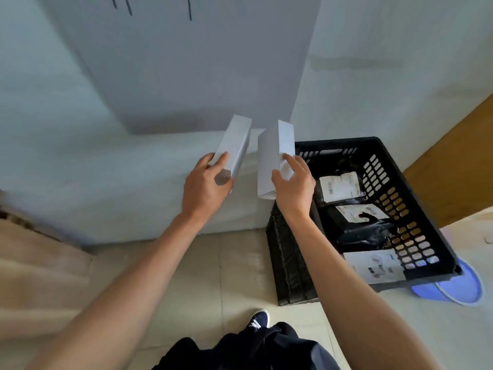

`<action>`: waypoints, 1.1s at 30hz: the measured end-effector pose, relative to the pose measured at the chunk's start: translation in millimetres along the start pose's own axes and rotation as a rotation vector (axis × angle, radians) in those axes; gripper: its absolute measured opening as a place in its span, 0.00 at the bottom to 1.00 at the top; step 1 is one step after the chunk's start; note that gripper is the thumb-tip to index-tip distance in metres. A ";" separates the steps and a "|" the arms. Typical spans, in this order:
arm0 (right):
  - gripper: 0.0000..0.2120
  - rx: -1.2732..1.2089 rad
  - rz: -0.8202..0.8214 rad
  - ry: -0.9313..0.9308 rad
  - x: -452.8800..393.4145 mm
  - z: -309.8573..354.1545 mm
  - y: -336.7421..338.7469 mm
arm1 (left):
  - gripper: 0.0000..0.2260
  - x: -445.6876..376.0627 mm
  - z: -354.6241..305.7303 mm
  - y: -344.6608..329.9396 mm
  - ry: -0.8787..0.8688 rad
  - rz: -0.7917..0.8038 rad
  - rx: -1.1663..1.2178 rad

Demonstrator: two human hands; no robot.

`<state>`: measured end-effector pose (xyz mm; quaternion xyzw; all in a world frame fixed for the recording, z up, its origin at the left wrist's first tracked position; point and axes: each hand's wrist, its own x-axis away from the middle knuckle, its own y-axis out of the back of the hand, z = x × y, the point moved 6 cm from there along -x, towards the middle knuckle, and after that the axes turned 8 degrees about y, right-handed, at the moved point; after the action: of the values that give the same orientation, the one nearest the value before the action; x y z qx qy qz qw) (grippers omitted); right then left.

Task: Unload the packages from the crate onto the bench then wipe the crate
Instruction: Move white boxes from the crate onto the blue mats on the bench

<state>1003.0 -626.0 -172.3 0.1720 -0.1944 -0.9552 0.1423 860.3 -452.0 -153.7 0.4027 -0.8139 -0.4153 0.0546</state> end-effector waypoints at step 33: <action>0.20 -0.154 0.893 0.538 443.3 366.9 -449.7 | 0.26 383.6 415.3 480.3 0.815 -0.704 -0.124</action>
<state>370.8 -260.3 -164.9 0.3005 -0.1345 -0.7353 0.5924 134.6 -299.4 -171.7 0.7755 -0.5167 -0.2659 0.2470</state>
